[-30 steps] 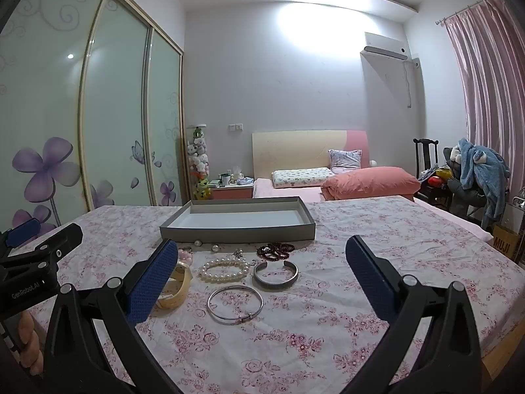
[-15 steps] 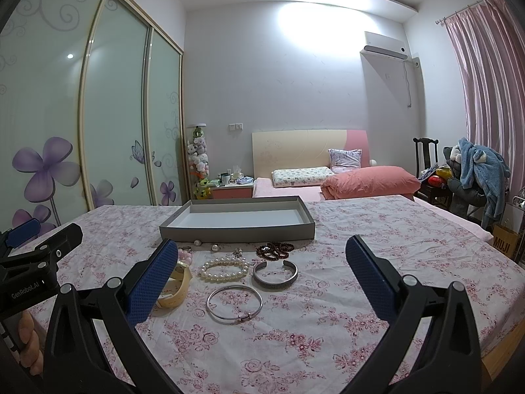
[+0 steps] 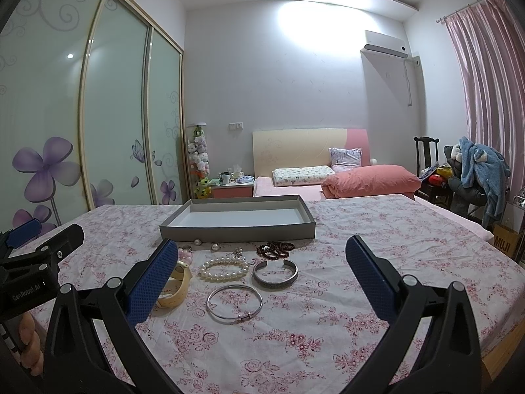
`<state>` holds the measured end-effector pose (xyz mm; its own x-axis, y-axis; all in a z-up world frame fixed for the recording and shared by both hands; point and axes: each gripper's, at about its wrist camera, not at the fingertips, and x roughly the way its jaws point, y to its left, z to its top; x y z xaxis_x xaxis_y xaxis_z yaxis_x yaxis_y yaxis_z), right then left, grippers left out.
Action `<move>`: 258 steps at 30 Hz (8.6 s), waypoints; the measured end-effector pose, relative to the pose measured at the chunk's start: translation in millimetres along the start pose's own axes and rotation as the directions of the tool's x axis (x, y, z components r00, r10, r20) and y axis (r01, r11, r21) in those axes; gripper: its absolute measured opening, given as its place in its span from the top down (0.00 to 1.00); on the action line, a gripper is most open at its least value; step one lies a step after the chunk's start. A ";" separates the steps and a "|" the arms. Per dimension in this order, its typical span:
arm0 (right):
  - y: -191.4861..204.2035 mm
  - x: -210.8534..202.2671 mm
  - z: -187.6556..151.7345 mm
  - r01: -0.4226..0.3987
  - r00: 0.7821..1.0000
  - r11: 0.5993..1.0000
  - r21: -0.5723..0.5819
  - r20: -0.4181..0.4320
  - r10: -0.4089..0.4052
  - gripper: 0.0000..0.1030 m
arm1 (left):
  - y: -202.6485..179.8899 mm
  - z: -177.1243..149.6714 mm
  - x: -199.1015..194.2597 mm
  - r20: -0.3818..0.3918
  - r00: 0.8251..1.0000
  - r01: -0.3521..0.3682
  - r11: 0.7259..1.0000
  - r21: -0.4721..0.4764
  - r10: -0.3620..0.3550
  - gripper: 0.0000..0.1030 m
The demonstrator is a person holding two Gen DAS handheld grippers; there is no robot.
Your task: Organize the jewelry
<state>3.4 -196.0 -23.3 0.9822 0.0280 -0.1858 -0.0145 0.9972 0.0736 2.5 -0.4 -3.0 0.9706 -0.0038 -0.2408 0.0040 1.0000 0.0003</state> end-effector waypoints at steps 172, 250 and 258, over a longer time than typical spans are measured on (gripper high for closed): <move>-17.9 319.8 67.5 -0.005 0.935 1.000 0.013 -0.355 0.009 0.35 | -43.0 53.4 359.9 -0.439 0.890 0.114 0.993 -0.040 -0.120 0.60; 37.8 150.2 -36.7 -0.199 0.736 0.973 -0.113 -0.673 0.072 0.11 | 60.6 -27.0 220.6 -0.614 0.789 0.094 0.991 0.090 -0.019 0.86; 38.7 147.8 -38.3 -0.217 0.729 0.971 -0.095 -0.677 0.097 0.11 | 60.4 -27.4 219.5 -0.612 0.791 0.093 0.991 0.092 -0.018 0.86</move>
<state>140.9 -150.6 -85.5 0.5882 0.1638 -0.7919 -0.2451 0.9693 0.0184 209.2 59.2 -82.5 0.6204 -0.0198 -0.7841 0.1166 0.9909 0.0672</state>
